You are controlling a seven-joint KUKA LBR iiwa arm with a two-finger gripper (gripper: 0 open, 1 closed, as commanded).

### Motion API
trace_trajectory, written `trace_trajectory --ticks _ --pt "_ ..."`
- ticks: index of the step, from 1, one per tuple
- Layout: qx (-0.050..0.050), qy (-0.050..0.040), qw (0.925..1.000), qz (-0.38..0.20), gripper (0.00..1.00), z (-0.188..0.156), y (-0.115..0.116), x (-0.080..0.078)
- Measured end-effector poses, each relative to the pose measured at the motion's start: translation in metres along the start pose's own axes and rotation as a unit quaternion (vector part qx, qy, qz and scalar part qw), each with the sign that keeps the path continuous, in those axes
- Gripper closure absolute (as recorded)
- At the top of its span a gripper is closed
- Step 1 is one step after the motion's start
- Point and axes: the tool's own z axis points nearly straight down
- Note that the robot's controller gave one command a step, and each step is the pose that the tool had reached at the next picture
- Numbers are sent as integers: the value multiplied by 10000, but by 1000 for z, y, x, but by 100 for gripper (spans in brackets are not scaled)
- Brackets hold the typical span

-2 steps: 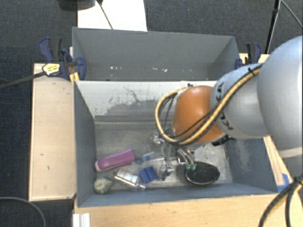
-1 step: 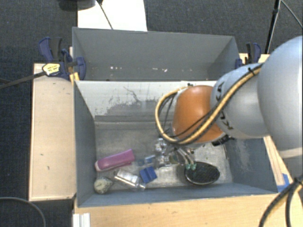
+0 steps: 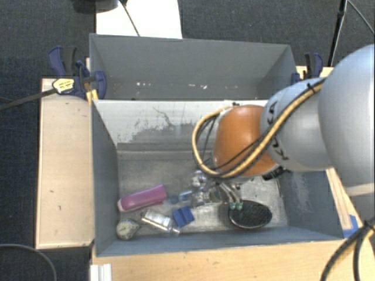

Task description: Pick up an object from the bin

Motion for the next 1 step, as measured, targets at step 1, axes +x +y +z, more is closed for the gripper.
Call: trace_trajectory --ticks 1 --pt "0 -12 10000 13 100 -15 0 -1"
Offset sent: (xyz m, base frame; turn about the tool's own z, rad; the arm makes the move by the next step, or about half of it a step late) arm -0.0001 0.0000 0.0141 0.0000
